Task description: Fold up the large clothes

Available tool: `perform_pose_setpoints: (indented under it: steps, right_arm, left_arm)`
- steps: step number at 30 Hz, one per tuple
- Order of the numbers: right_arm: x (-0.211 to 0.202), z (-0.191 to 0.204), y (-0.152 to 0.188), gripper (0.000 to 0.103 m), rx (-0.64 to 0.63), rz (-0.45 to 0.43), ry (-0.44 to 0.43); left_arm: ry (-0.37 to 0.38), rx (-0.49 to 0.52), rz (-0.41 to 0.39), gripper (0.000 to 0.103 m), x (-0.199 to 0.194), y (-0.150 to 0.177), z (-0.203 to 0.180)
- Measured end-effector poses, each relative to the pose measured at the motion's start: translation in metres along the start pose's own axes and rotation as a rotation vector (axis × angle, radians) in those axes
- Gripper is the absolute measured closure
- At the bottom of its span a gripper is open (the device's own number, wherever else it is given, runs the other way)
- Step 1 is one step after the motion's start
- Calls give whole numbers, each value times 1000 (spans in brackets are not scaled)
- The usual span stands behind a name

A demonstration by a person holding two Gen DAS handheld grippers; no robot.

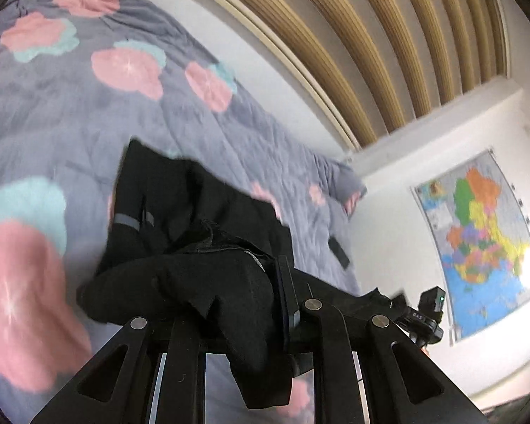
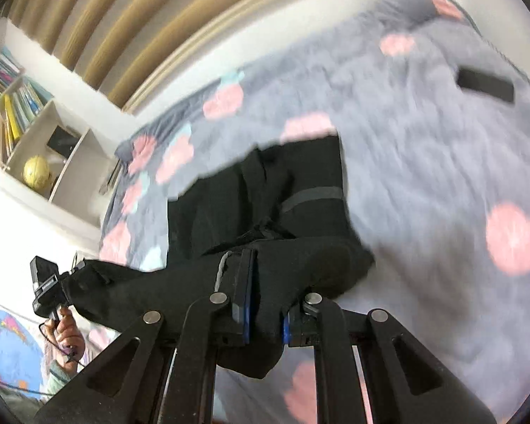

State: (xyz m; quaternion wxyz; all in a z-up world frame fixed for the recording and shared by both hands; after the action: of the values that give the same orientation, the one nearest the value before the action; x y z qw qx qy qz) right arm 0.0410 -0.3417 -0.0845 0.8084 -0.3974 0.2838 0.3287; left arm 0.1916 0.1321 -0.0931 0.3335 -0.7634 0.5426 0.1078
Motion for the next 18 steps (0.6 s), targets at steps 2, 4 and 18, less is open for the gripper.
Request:
perform_pose_setpoints:
  steps: [2,4,18]
  right_arm:
    - [12,4,-31,87,-3,-19,12]
    - [34,2,-61,87,3,-21,22]
    - [280,-79,-117,81,144,274,190]
  left_arm:
    - [-32,-13,-14,83,19,-28,7]
    - [-60,-58,-9,82,41,-49,21]
    - [-287,-318,298,72,230,-73,172]
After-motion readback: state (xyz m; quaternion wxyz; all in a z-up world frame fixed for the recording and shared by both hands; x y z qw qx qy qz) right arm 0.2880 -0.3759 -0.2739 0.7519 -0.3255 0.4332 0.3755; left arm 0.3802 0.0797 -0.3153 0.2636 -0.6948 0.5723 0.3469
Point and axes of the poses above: each gripper's, at about its wrist camera, not at the fingertips, and x roughly the way its jaws point, z to its left, y to its underside, the point moved 8 cm from there along x, roughly the way its jaws point
